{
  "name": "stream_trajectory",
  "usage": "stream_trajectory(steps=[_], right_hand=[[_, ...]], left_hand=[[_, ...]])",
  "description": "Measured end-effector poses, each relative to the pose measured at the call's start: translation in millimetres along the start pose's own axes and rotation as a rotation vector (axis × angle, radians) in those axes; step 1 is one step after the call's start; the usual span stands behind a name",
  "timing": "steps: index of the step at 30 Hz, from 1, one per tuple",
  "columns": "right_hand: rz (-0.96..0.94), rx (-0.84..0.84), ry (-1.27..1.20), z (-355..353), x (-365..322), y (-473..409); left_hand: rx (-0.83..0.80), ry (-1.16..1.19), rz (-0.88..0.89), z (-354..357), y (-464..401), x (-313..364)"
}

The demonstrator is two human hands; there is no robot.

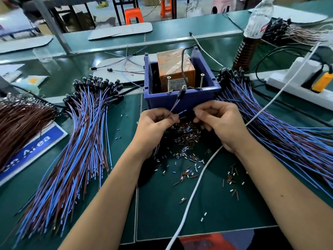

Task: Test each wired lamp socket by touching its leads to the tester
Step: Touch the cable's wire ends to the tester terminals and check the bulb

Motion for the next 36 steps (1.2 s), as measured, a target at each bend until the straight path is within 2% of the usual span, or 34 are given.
stream_trajectory(steps=[6,8,12,15,18,23,28,31,34,36], right_hand=[[-0.021,-0.105,0.15,8,-1,1],[-0.014,-0.107,0.168,9,1,2],[-0.037,-0.01,0.127,5,-1,3],[-0.129,-0.086,0.132,10,-8,9],[-0.2,-0.133,0.051,21,-17,15],[-0.178,-0.066,-0.051,25,-22,21],[-0.142,0.031,-0.17,34,-24,22],[-0.173,0.041,-0.237,33,-29,20],[-0.242,0.038,-0.152,26,-36,18],[-0.286,0.104,-0.031,20,-40,15]], left_hand=[[-0.111,-0.044,0.0,5,3,2],[-0.115,-0.04,-0.006,4,4,3],[-0.086,0.012,0.009,0,6,8],[-0.055,0.096,0.108,8,13,15],[0.02,0.157,0.182,20,18,23],[0.135,0.12,0.213,23,21,27],[0.168,0.074,0.232,20,20,29],[0.309,0.014,0.333,13,27,34],[0.457,0.005,0.403,6,33,35],[0.511,0.034,0.384,2,31,31]])
Point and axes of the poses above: each hand's wrist, its own y-axis away from the middle knuckle, its own z-axis out of the palm, x = y × z, the point moved 4 cm from there along -y, towards the middle knuckle, and after that the axes turned 5 degrees about -z, right-handed, at the moved point
